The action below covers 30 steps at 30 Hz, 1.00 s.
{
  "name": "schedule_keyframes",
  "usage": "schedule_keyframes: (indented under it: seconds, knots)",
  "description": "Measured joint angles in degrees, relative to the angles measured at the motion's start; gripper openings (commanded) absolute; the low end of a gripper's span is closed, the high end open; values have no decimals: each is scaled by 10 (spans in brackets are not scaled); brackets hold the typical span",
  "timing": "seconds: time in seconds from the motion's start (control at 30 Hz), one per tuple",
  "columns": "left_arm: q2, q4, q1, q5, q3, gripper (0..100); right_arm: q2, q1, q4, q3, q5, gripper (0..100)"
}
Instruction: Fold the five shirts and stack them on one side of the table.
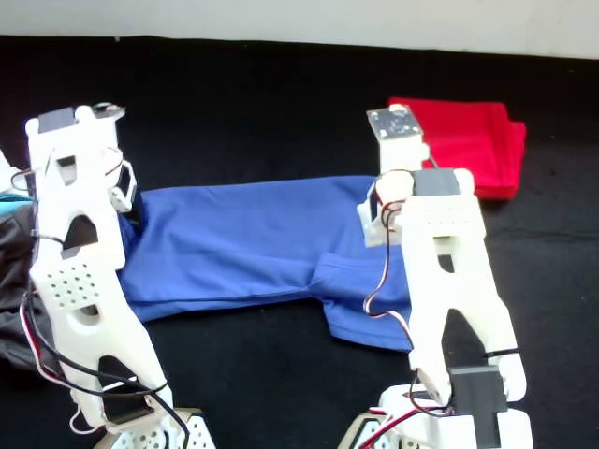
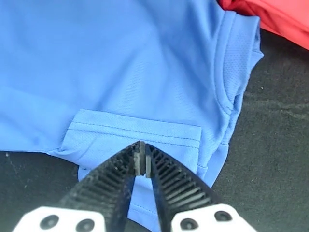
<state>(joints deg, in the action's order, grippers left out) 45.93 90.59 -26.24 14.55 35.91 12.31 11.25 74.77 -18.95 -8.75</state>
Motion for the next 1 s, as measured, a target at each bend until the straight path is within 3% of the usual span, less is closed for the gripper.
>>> schedule_keyframes:
  seconds: [0.43, 0.7, 0.87, 1.0]
  knots:
    - [-6, -37, -1, -26, -13, 140, 0, 39, 0, 0, 0, 6]
    - [-99, 84, -2, 6, -16, 140, 0, 39, 0, -2, 0, 6]
    - [-195, 84, -2, 69, -120, 140, 0, 39, 0, -2, 0, 6]
    - [-255, 0, -2, 84, -290, 140, 0, 39, 0, -2, 0, 6]
